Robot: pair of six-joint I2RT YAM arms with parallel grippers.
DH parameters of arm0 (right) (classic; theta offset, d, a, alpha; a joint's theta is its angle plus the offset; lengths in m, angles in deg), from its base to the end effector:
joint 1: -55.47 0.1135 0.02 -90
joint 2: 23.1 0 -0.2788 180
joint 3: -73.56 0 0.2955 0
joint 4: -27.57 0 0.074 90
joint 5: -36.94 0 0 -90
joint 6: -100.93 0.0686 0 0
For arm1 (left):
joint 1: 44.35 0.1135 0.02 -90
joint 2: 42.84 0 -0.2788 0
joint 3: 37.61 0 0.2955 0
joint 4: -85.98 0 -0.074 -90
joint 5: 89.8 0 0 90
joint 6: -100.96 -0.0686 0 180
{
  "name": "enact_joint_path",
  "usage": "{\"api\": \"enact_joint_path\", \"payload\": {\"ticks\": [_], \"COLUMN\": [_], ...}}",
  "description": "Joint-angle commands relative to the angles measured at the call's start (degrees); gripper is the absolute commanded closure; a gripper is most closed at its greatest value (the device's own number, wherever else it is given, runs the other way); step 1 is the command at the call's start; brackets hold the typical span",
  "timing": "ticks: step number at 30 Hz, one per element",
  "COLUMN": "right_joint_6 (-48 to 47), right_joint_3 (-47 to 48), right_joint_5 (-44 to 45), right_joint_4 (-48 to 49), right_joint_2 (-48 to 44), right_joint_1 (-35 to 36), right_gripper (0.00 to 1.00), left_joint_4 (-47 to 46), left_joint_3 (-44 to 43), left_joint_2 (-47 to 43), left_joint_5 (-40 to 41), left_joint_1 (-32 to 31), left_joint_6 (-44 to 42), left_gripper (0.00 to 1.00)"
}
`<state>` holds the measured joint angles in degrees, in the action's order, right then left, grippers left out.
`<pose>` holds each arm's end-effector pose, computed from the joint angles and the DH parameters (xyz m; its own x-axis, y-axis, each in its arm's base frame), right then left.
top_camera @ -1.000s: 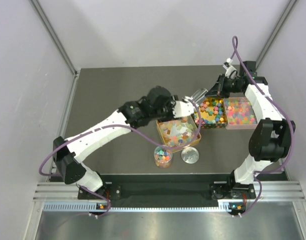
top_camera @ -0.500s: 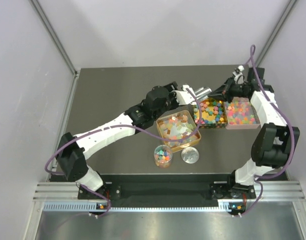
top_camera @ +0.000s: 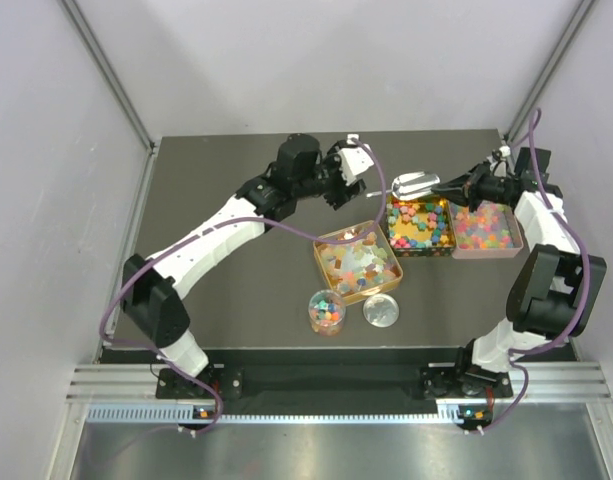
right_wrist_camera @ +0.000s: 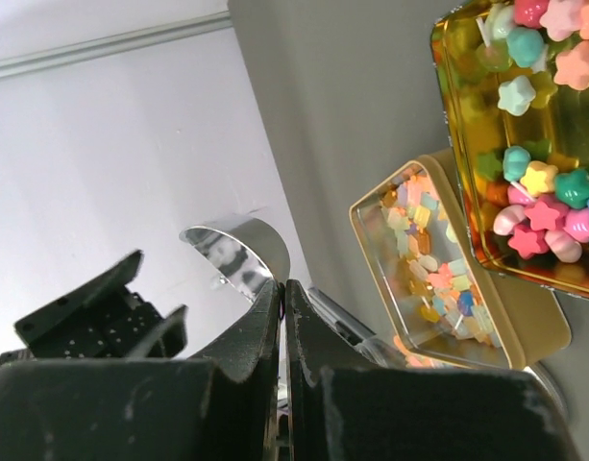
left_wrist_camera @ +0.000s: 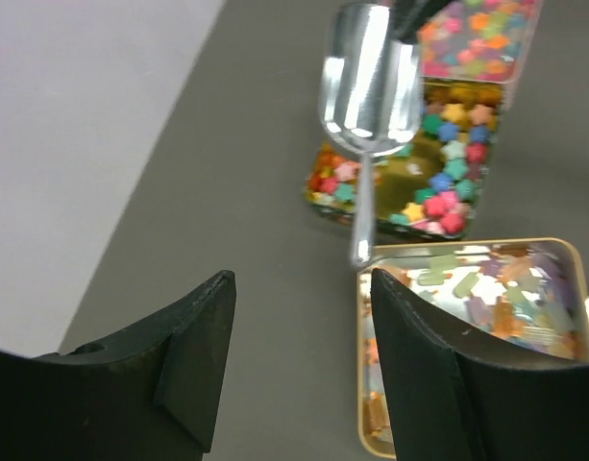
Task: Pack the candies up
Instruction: Pick up the spatula from the storage box.
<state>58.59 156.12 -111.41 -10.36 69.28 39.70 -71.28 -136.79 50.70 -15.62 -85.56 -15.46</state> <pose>0.3976 -0.0516 0.2602 -0.7815 0.6237 0.0129 0.2516 0.2962 0.9214 0.3376 -0.3205 0.3796 0.1712 0.4192 -0.8916 0.8416 0.4083 0.3535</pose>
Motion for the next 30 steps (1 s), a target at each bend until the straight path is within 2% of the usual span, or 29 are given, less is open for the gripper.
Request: {"api": "enact_joint_path", "payload": {"ticks": [1, 7, 13, 23, 30], "right_joint_6": [2.4, 3.1, 2.5, 2.9, 2.8], "right_joint_3": [0.8, 0.3, -0.1, -1.7, -2.4], "right_joint_5": [-2.5, -2.5, -2.3, -2.2, -2.1], "right_joint_4": [3.9, 4.8, 4.2, 4.8, 4.6], "right_joint_2": [-2.5, -2.7, -3.1, -3.2, -3.6], "right_joint_1": [0.0, 0.0, 0.0, 0.1, 0.0], "right_gripper": [1.0, 1.0, 1.0, 1.0, 1.0], "left_joint_4": [8.7, 13.8, 12.0, 6.9, 6.7], "left_joint_3": [-6.1, -9.6, -9.5, -9.0, -13.2], "left_joint_2": [4.6, 8.9, 9.5, 11.6, 15.3], "left_joint_5": [-12.5, -14.4, -14.5, -10.2, -9.7], "left_joint_1": [-0.3, -1.3, -1.9, -2.8, -3.0], "left_joint_6": [-0.9, -4.5, -4.7, -5.2, -5.7], "left_gripper": [0.37, 0.43, 0.45, 0.46, 0.5]}}
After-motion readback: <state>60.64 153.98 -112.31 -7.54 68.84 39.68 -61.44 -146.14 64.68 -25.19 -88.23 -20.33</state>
